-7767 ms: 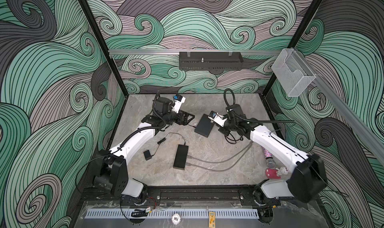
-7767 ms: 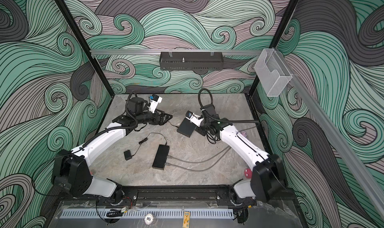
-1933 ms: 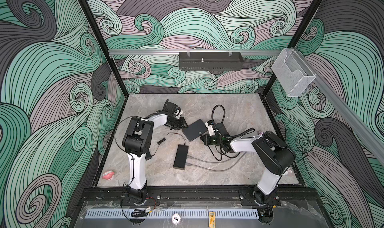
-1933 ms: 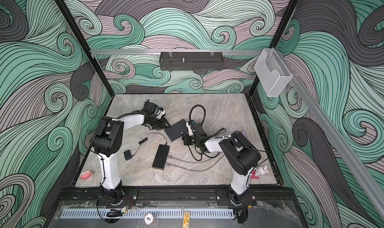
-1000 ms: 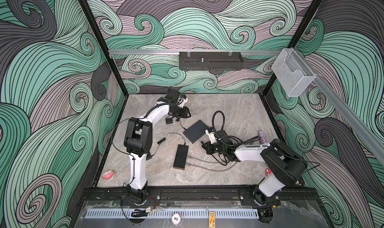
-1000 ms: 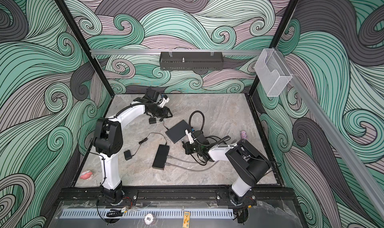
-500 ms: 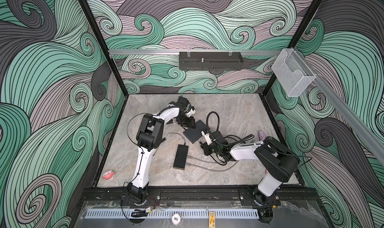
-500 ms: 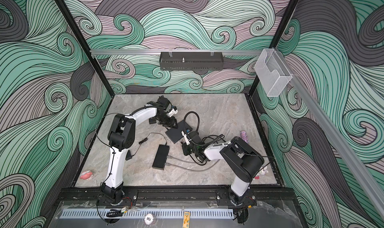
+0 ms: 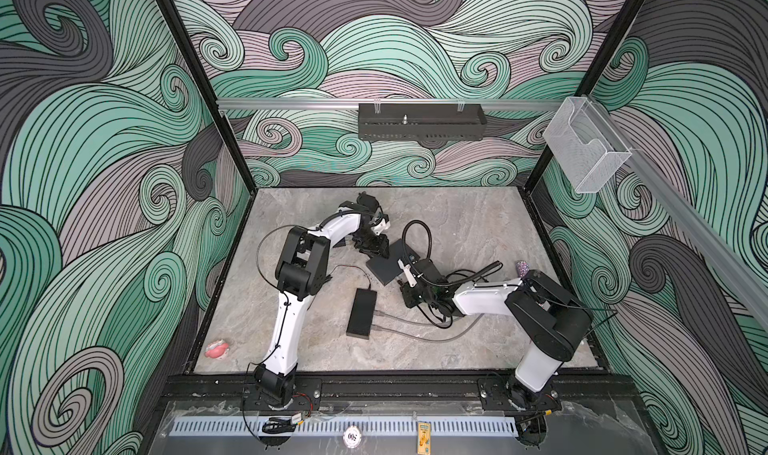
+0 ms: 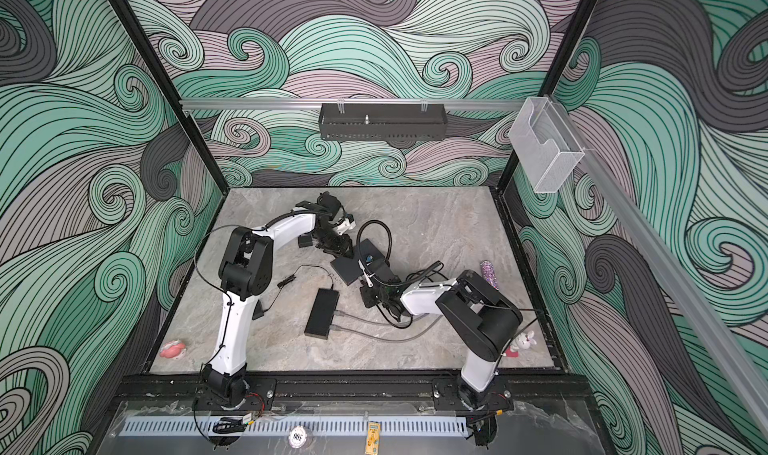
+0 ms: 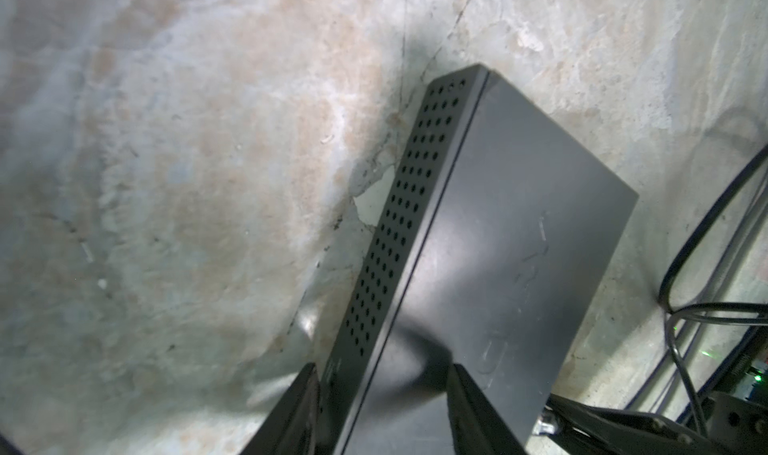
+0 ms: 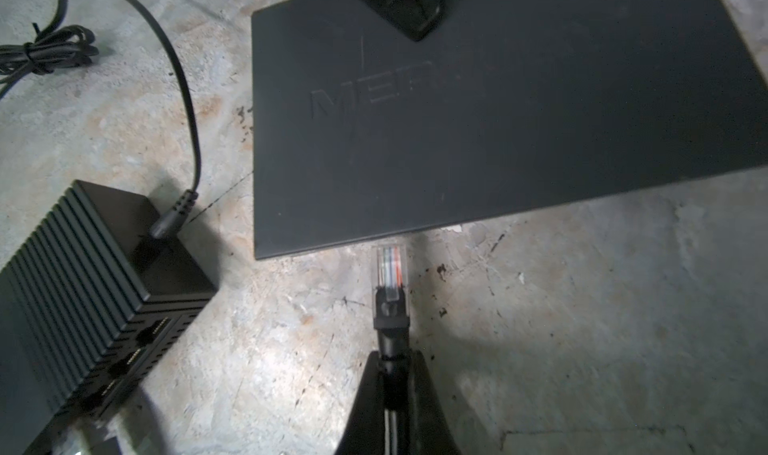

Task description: Insert the plug into the switch port

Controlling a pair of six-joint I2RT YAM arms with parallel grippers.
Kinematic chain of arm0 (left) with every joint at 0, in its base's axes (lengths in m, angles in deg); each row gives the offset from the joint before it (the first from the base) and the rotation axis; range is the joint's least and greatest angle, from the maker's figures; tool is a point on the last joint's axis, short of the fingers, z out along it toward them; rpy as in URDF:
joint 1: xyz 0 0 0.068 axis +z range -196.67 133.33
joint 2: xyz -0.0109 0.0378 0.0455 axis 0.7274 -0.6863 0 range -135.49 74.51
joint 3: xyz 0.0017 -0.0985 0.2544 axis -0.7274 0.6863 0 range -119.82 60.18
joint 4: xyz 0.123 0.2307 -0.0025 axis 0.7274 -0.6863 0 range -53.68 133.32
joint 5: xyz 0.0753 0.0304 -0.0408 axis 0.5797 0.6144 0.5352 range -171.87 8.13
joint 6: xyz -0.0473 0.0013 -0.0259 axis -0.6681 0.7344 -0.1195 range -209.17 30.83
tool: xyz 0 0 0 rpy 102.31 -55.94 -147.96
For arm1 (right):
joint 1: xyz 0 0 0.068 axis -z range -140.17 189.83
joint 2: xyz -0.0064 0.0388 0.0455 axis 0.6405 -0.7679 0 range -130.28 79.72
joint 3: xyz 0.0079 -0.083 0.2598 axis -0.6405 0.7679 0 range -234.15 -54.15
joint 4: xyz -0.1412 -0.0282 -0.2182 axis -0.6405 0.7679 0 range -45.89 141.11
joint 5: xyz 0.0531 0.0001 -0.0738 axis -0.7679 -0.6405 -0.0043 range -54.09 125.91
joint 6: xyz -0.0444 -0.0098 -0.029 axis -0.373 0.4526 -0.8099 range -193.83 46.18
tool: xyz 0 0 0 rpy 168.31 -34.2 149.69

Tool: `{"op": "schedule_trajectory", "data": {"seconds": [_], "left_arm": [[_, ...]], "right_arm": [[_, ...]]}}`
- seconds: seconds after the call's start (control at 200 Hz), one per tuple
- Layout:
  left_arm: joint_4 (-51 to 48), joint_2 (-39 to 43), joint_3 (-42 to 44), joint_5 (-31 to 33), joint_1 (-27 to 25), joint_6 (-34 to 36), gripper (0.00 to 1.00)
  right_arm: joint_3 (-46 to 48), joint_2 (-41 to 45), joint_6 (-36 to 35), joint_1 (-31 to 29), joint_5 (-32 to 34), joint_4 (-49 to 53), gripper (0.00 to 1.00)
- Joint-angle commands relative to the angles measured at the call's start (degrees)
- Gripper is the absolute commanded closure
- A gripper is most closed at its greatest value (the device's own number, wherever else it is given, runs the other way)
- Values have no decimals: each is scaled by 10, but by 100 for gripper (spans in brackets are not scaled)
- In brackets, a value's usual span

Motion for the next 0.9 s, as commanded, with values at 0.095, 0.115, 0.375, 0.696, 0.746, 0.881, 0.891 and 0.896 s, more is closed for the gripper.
{"op": "schedule_trajectory", "data": {"seconds": [0.095, 0.115, 0.375, 0.696, 0.746, 0.881, 0.891, 0.896], "left_arm": [[-32, -24, -11, 23, -4, 12, 50], [-33, -25, -12, 22, -4, 12, 50], [-34, -27, -13, 17, -5, 11, 50], [-39, -29, -13, 10, -5, 11, 52], [-39, -29, -13, 10, -4, 11, 52], [-39, -30, -12, 8, -5, 11, 52], [-40, -31, -12, 8, -5, 11, 52], [-40, -30, -11, 8, -5, 11, 52]], "right_arm": [[-19, -19, -12, -6, 23, 59, 100], [-19, -21, -12, -6, 23, 57, 100], [-43, -40, -16, -13, 13, 59, 100], [-52, -40, -14, -26, 32, 53, 100], [-52, -39, -11, -28, 42, 53, 100], [-51, -38, -8, -32, 78, 41, 100], [-51, -38, -9, -32, 78, 39, 100], [-51, -39, -10, -32, 78, 37, 100]]}}
